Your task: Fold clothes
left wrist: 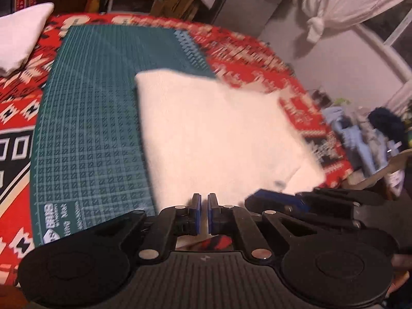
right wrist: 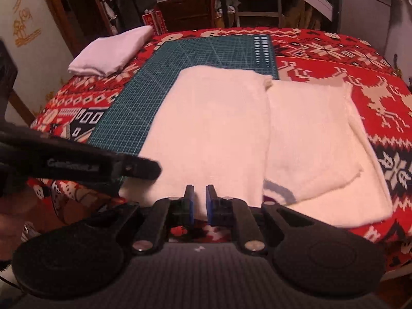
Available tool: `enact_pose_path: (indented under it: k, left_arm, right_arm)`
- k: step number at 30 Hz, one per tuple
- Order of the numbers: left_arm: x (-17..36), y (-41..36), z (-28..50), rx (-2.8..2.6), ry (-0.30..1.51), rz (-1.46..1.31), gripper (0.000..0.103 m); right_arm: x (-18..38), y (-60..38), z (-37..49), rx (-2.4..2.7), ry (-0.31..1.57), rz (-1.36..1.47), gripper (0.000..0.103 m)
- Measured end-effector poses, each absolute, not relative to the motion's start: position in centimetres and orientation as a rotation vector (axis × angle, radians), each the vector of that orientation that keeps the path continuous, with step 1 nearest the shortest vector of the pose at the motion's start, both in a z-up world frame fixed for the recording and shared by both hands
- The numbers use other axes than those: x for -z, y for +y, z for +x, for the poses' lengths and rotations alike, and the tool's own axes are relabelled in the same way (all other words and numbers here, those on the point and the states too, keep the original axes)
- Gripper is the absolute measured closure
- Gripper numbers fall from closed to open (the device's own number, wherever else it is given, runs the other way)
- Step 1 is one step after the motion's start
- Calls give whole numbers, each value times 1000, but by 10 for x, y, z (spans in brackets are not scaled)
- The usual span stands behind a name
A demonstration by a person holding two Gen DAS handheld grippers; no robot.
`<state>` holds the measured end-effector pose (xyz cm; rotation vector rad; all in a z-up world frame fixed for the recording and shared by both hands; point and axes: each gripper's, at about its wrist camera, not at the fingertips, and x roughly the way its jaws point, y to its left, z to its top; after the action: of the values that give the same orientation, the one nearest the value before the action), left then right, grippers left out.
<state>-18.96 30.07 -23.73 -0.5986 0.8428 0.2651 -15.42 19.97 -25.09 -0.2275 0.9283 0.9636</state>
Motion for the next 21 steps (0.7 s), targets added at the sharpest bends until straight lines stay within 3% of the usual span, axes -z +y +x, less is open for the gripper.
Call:
enact_pose_path:
  k: [14,21]
  left_arm:
    - [259,290,-186,-253,906,-632,100]
    - [243,276,-195,-266,857,-582,100]
  right_arm:
    - [264,178,-134,-906,925,-183,92]
    - [247,157,-144,-894,936,-131,90]
